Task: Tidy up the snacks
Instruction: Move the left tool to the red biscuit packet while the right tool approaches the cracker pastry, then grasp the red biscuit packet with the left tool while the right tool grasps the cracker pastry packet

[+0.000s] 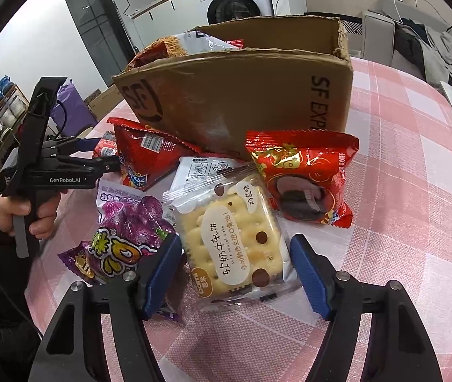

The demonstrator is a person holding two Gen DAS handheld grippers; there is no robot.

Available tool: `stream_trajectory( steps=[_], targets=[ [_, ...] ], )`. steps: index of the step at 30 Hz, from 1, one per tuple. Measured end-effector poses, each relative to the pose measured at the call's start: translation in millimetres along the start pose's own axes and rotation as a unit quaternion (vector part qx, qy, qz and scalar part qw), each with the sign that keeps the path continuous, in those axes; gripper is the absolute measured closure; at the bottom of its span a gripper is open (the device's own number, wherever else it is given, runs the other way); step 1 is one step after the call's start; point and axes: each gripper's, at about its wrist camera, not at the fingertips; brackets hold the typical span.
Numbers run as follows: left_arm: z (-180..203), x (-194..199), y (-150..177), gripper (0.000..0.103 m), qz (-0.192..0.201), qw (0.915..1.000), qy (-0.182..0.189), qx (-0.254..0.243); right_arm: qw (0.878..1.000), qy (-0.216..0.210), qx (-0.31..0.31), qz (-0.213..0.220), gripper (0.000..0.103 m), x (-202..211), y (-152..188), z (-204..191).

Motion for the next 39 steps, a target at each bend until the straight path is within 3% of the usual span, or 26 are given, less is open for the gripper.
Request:
stream_trajectory(
  steps=[4,7,19,39],
  targets=[
    [-0.4,4.7,0.4,0.053,0.007,1.0000,0.004,0.003,1.000,0.002,0.004,0.002,0.032,-2.7,-0.8,-3.2],
    [0.3,8.3,0.4,0.055,0.010,0.9997,0.021,0.006,1.000,0.002,0.005,0.003,0.034,-1.1,0.7,-4.0],
    [12.2,41.8,-2.6,0.055,0.059,0.9979,0.028,0.001,1.000,0.002,0.009,0.006,0.041,-2.2,-1.8,-1.9],
    [28.5,77.3,-1.4,0.055,0.093,0.9950,0.033,-0.014,0.999,0.001,0.025,0.046,0.043,13.7,-9.0,-11.6]
  ],
)
Point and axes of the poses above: each gripper's, at about its wrist camera, not at the fingertips, and x roughly against the way its jaws point, z to its right, y to its underside, and after that the axes turned 2 degrees about z, right-handed
